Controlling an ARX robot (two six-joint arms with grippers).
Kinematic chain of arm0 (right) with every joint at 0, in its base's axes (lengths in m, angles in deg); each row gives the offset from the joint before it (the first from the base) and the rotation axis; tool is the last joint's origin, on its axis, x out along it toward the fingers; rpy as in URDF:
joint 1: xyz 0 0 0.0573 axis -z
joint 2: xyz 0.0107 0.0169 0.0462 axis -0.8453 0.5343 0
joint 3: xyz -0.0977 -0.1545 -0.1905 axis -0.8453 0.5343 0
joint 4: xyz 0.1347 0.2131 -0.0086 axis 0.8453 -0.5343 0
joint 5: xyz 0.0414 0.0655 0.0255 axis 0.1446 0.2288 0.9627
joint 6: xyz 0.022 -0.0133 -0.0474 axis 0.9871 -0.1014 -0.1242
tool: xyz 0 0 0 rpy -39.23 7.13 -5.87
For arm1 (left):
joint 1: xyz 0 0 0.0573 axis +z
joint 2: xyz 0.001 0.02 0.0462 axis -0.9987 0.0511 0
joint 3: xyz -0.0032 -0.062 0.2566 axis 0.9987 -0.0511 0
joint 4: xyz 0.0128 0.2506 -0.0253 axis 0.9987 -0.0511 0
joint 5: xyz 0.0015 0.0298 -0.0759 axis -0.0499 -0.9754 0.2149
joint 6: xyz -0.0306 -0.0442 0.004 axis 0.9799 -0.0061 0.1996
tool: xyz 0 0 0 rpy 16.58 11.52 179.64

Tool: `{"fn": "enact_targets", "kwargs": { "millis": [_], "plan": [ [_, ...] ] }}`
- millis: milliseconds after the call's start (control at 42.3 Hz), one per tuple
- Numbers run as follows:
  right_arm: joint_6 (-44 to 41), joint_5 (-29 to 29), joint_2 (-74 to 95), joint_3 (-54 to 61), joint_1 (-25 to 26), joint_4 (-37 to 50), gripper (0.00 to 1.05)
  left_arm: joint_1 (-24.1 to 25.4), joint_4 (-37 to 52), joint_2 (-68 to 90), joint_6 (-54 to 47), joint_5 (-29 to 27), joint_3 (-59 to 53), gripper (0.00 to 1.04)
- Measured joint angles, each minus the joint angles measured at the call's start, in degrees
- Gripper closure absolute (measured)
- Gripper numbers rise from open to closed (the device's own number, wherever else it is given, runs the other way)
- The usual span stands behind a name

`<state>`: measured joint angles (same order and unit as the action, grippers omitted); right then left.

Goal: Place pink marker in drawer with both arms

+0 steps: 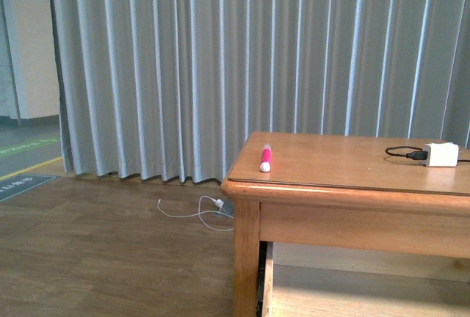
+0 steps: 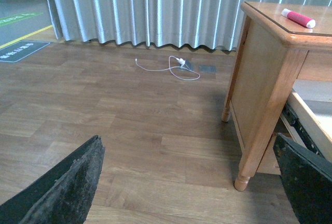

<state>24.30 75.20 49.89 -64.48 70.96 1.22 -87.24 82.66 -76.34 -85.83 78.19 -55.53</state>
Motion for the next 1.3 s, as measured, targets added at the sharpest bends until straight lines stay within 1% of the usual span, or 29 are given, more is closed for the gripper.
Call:
{"fn": "enact_targets", "kwargs": {
  "millis": [24,236,307,378,520,543,591,638,685,732,827,921,992,1134,1299],
  "plan": [
    [0.0,-0.6,-0.8,0.6,-0.7,0.1,0.63,0.0,0.0,0.0,0.0,0.0,0.0,0.06],
    [0.3,-0.9,-2.3,2.2,-1.6,0.0,0.16,0.0,0.0,0.0,0.0,0.0,0.0,0.06],
    [0.4,-0.9,-2.3,2.2,-1.6,0.0,0.07,0.0,0.0,0.0,0.0,0.0,0.0,0.06],
    [0.4,-0.9,-2.3,2.2,-1.6,0.0,0.09,0.0,0.0,0.0,0.0,0.0,0.0,0.06],
    [0.4,-0.9,-2.3,2.2,-1.6,0.0,0.09,0.0,0.0,0.0,0.0,0.0,0.0,0.06],
    [0.4,-0.9,-2.3,2.2,-1.6,0.0,0.09,-0.3,0.0,0.1,0.3,-1.0,0.0,0.06],
    [0.4,-0.9,-2.3,2.2,-1.6,0.0,0.09,-2.2,0.6,0.9,2.4,-6.3,0.0,0.06],
    [0.4,-0.9,-2.3,2.2,-1.6,0.0,0.09,-4.8,1.2,2.5,4.7,-11.6,0.1,0.06],
    [0.4,-0.9,-2.3,2.2,-1.6,0.0,0.09,-7.8,1.7,5.8,6.6,-15.4,0.6,0.06],
    [0.4,-0.9,-2.3,2.2,-1.6,0.0,0.09,-9.8,3.1,9.2,7.7,-16.6,1.3,0.06],
    [0.4,-0.9,-2.3,2.2,-1.6,0.0,0.09,-13.1,10.2,20.3,8.4,-16.0,6.0,0.06],
    [0.4,-0.9,-2.3,2.2,-1.6,0.0,0.09,-14.6,17.5,34.8,7.3,-12.9,14.1,0.06],
    [0.4,-0.9,-2.3,2.2,-1.6,0.0,0.09,-15.4,20.3,43.4,5.9,-10.6,19.1,0.06],
    [0.4,-0.9,-2.3,2.2,-1.6,0.0,0.09,-16.1,23.4,57.6,3.6,-6.6,27.8,0.06],
    [0.4,-0.9,-2.3,2.2,-1.6,0.0,0.09,-17.2,24.4,72.4,2.1,-4.1,38.9,0.06]
  ]
}}
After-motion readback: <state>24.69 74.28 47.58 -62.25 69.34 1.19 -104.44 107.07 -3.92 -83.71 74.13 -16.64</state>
